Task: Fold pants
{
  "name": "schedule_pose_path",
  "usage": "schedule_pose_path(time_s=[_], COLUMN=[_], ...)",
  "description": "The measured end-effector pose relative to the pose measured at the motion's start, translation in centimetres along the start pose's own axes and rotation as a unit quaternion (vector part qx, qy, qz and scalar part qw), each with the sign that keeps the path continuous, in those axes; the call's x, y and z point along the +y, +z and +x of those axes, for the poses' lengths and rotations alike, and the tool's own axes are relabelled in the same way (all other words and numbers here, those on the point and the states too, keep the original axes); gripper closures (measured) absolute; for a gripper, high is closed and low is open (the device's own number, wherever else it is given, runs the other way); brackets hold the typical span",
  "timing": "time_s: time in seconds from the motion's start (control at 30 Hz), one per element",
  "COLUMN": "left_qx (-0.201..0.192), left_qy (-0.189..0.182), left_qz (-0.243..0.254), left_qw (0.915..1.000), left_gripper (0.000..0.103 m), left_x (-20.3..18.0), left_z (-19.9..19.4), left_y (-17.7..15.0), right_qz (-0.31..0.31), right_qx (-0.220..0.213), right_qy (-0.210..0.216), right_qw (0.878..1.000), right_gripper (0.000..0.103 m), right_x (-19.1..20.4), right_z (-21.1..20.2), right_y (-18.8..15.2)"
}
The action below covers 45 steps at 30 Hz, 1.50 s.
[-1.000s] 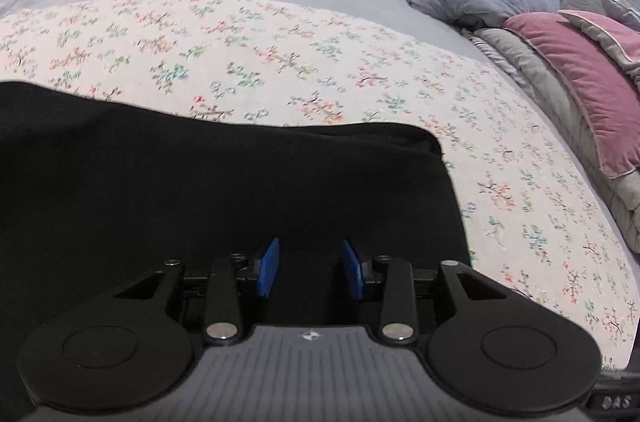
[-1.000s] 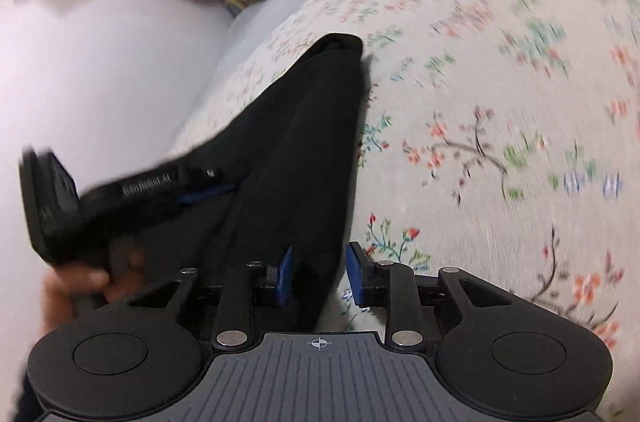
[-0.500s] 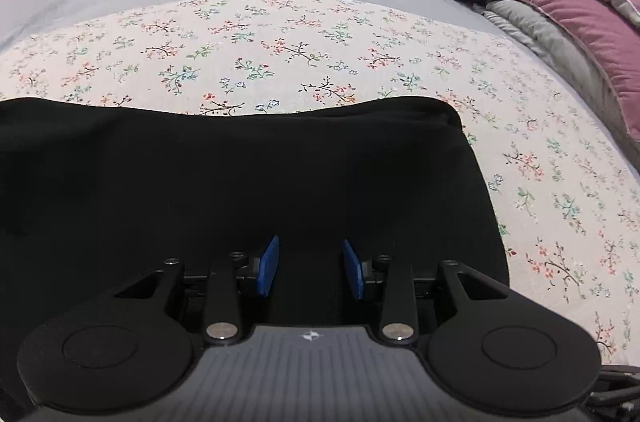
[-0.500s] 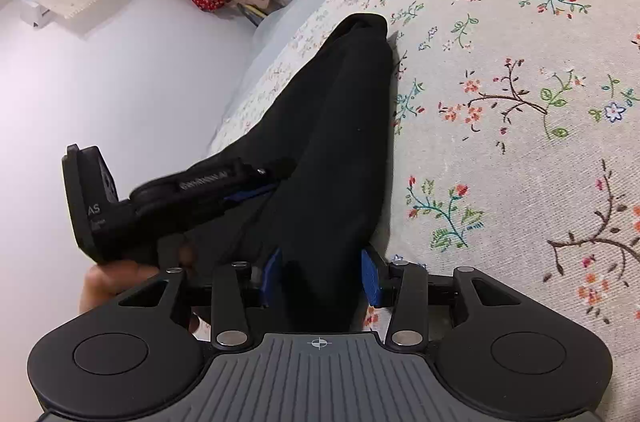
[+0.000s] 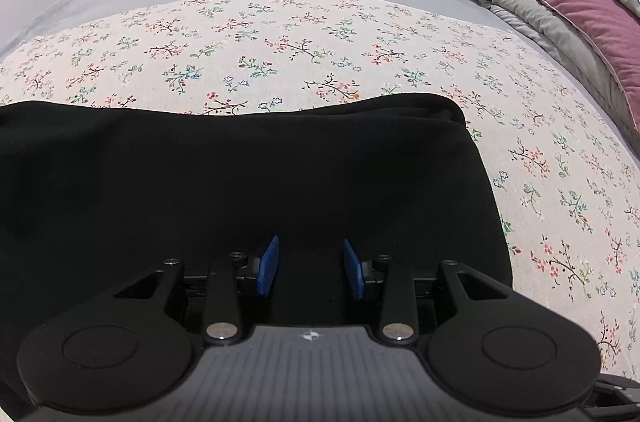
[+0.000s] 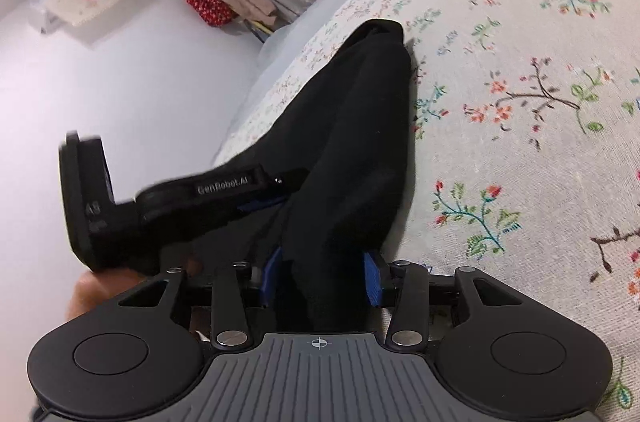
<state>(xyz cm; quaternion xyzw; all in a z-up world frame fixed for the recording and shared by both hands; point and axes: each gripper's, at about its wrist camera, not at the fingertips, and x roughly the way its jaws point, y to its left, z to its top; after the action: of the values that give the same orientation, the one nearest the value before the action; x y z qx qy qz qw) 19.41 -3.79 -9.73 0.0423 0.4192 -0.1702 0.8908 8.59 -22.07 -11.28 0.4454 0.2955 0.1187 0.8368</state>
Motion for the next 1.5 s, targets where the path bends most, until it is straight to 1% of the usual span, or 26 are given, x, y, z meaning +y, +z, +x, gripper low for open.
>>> schedule_pose_path(time_s=[0.07, 0.1, 0.13, 0.2, 0.27, 0.33, 0.4, 0.43, 0.53, 0.57, 0.6, 0.67, 0.7, 0.73, 0.77, 0.8, 0.83, 0.87, 0.9, 0.97, 1.03, 1.1, 1.2, 1.3, 1.4, 1.5], left_qx=[0.001, 0.002, 0.002, -0.004, -0.015, -0.017, 0.007, 0.017, 0.062, 0.077, 0.089, 0.092, 0.084, 0.081, 0.080, 0.080, 0.079, 0.078, 0.072, 0.057, 0.040, 0.023, 0.008, -0.001, 0.008, 0.016], left_qy=[-0.004, -0.009, -0.022, -0.066, -0.107, -0.118, -0.094, -0.077, -0.010, 0.018, 0.055, 0.108, 0.127, 0.142, 0.152, 0.150, 0.146, 0.137, 0.122, 0.088, 0.053, 0.012, -0.041, -0.081, -0.119, -0.139], left_qz=[-0.003, -0.005, -0.006, -0.007, 0.002, 0.030, 0.087, 0.125, 0.224, 0.251, 0.281, 0.335, 0.355, 0.366, 0.364, 0.356, 0.345, 0.326, 0.297, 0.248, 0.199, 0.154, 0.110, 0.110, 0.105, 0.102], left_qw=[1.0000, 0.9999, 0.9997, 0.9978, 0.9942, 0.9925, 0.9917, 0.9890, 0.9725, 0.9647, 0.9539, 0.9314, 0.9223, 0.9160, 0.9153, 0.9191, 0.9239, 0.9323, 0.9441, 0.9631, 0.9777, 0.9877, 0.9930, 0.9906, 0.9873, 0.9849], left_gripper=[0.046, 0.046, 0.046, 0.045, 0.037, 0.021, 0.018, 0.018, 0.017, 0.017, 0.017, 0.018, 0.031, 0.056, 0.061, 0.068, 0.072, 0.073, 0.073, 0.074, 0.074, 0.074, 0.074, 0.074, 0.074, 0.074], left_x=[0.0, 0.0, 0.1, -0.2, -1.1, -3.2, -6.4, -8.2, -12.9, -14.2, -15.5, -17.2, -17.7, -17.8, -17.7, -17.2, -16.7, -16.3, -15.8, -15.2, -16.0, -16.2, -17.7, -20.2, -21.2, -20.8], left_z=[-0.1, -0.3, -0.6, -1.6, -2.8, -3.2, -2.4, -1.7, 1.1, 2.2, 3.5, 5.0, 5.2, 5.4, 5.4, 5.1, 4.7, 4.0, 2.9, 0.2, -2.1, -5.0, -7.5, -8.3, -7.3, -6.0], left_y=[0.1, 0.2, 0.4, 0.8, 1.3, 2.0, 2.7, 3.0, 3.8, 3.9, 3.7, 2.7, 2.3, 2.1, 2.1, 2.4, 2.7, 3.3, 4.2, 6.2, 8.4, 10.0, 11.4, 10.9, 10.2, 9.7], right_qz=[0.007, 0.018, 0.028, 0.021, -0.004, -0.024, -0.035, -0.040, -0.057, -0.063, -0.070, -0.082, -0.086, -0.092, -0.097, -0.101, -0.106, -0.111, -0.108, -0.105, -0.123, -0.154, -0.190, -0.190, -0.210, -0.233], right_qx=[-0.008, -0.011, -0.012, -0.022, -0.034, -0.042, -0.044, -0.044, -0.044, -0.045, -0.046, -0.047, -0.048, -0.049, -0.049, -0.050, -0.052, -0.054, -0.055, -0.059, -0.068, -0.084, -0.114, -0.126, -0.140, -0.143], right_qy=[0.000, -0.001, -0.002, -0.014, -0.024, -0.026, -0.031, -0.035, -0.051, -0.055, -0.058, -0.065, -0.067, -0.068, -0.068, -0.067, -0.063, -0.060, -0.053, -0.035, -0.025, -0.026, -0.031, -0.039, -0.070, -0.107], right_qw=[1.000, 1.000, 1.000, 0.999, 0.999, 0.998, 0.998, 0.998, 0.996, 0.995, 0.995, 0.993, 0.993, 0.992, 0.992, 0.991, 0.991, 0.991, 0.991, 0.992, 0.990, 0.984, 0.975, 0.973, 0.965, 0.956], right_gripper=[0.074, 0.084, 0.087, 0.089, 0.089, 0.090, 0.090, 0.090, 0.090, 0.090, 0.091, 0.091, 0.092, 0.092, 0.092, 0.092, 0.092, 0.092, 0.093, 0.093, 0.093, 0.093, 0.093, 0.093, 0.093, 0.093], right_x=[0.0, -0.3, -0.4, 0.2, 1.4, 2.3, 2.6, 2.6, 2.8, 2.9, 3.0, 3.5, 3.7, 3.8, 4.0, 4.2, 4.4, 4.6, 4.8, 5.3, 6.2, 7.2, 7.8, 7.4, 7.1, 7.7], right_z=[0.0, -0.1, -0.2, -0.5, -1.0, -1.3, -1.1, -1.1, -1.0, -1.0, -1.0, -0.9, -0.9, -0.9, -1.0, -1.3, -1.6, -2.0, -2.6, -3.8, -5.4, -7.4, -11.5, -14.8, -17.1, -16.8], right_y=[-0.1, -0.1, -0.1, -0.2, -0.4, -0.4, -0.3, -0.4, -0.8, -0.9, -1.0, -1.1, -1.1, -1.1, -1.0, -0.9, -0.8, -0.6, -0.2, 0.6, 1.3, 1.9, 2.8, 3.6, 3.2, 1.5])
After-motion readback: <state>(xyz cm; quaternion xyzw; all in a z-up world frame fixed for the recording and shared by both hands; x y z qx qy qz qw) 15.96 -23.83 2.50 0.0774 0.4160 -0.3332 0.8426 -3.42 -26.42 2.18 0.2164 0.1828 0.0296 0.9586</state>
